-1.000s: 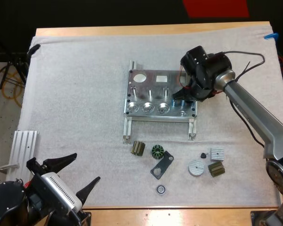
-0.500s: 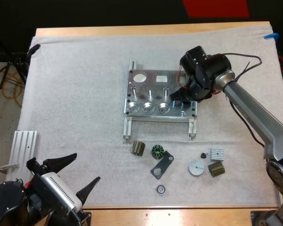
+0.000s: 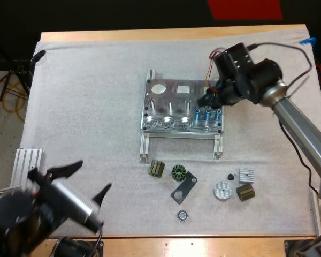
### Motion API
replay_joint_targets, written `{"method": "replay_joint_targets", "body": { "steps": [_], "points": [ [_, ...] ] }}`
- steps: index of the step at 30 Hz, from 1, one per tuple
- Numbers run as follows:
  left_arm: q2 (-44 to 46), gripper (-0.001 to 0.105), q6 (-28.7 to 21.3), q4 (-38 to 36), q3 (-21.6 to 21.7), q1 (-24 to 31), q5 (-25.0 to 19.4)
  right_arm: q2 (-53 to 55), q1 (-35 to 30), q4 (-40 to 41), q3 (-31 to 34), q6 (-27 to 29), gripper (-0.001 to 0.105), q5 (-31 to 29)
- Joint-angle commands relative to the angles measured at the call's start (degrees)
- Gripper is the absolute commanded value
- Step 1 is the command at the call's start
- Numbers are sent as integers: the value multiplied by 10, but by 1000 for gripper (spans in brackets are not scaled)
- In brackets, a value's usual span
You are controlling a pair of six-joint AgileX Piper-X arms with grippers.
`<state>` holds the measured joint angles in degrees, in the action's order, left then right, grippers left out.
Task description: Load cells from left to right
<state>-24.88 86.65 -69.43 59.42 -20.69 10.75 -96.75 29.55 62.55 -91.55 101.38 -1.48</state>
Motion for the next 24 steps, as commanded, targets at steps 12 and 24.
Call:
{"method": "replay_joint_targets", "body": {
  "steps": [12, 24],
  "points": [
    [-124, 69, -21, 144, 1, 48, -43, 73, -75, -74, -2, 41, 47, -11],
    [-120, 69, -20, 170, 18, 147, -24, 165, -216, -68, 0, 55, 47, -9]
  ]
}}
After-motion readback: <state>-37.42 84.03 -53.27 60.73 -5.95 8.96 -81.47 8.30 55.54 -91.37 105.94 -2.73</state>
